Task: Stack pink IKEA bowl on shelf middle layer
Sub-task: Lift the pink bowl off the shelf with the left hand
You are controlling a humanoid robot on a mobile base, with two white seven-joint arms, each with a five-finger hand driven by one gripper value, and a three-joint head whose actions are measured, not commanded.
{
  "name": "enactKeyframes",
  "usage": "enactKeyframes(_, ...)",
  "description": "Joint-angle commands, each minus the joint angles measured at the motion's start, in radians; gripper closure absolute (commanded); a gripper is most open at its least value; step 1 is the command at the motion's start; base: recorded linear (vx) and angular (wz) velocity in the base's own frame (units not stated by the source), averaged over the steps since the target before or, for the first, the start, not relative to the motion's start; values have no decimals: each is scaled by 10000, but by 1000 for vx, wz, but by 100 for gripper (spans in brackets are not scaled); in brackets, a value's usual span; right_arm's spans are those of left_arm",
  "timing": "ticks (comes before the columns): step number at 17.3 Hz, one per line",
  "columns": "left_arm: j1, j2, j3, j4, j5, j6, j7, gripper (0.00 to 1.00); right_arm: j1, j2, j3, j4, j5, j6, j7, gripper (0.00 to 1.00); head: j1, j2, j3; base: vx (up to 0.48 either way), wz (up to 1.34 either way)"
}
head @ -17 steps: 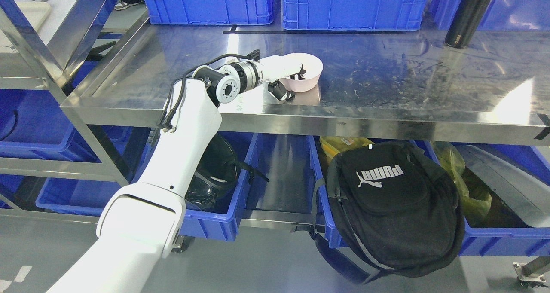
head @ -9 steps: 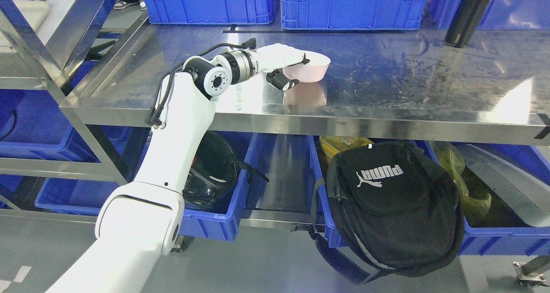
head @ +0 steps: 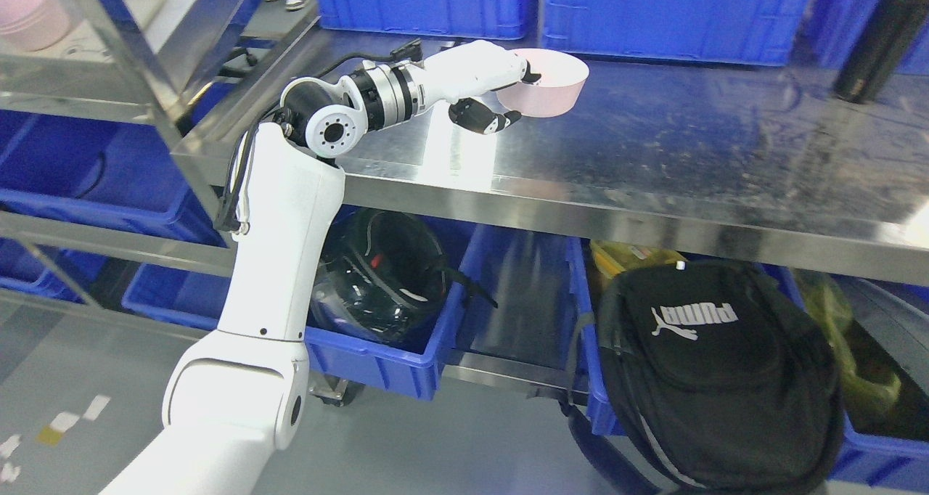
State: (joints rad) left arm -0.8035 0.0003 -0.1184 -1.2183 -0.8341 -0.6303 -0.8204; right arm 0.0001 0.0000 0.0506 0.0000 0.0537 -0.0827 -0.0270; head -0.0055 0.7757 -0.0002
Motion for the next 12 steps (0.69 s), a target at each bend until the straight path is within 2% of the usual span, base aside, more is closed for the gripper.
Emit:
enactKeyframes(1,1421,172,785,-2880,594,-920,-34,100,229,-175,0,-175,0,-1,9,0,0,0,0,52,839)
enactKeyframes(5,2022,172,297,-3034,824,-1551,89,100,229,-175,0,-175,0,-1,9,0,0,0,0,59,1022)
enactKeyframes(9,2022,172,-517,-3110,1529,-1551,120,100,229,-175,0,-175,0,-1,9,0,0,0,0,80,1532)
enactKeyframes(12,2038,172,-565,-3249,1684,-1551,197,100,229,-175,0,-175,0,-1,9,0,0,2,0,112,1645)
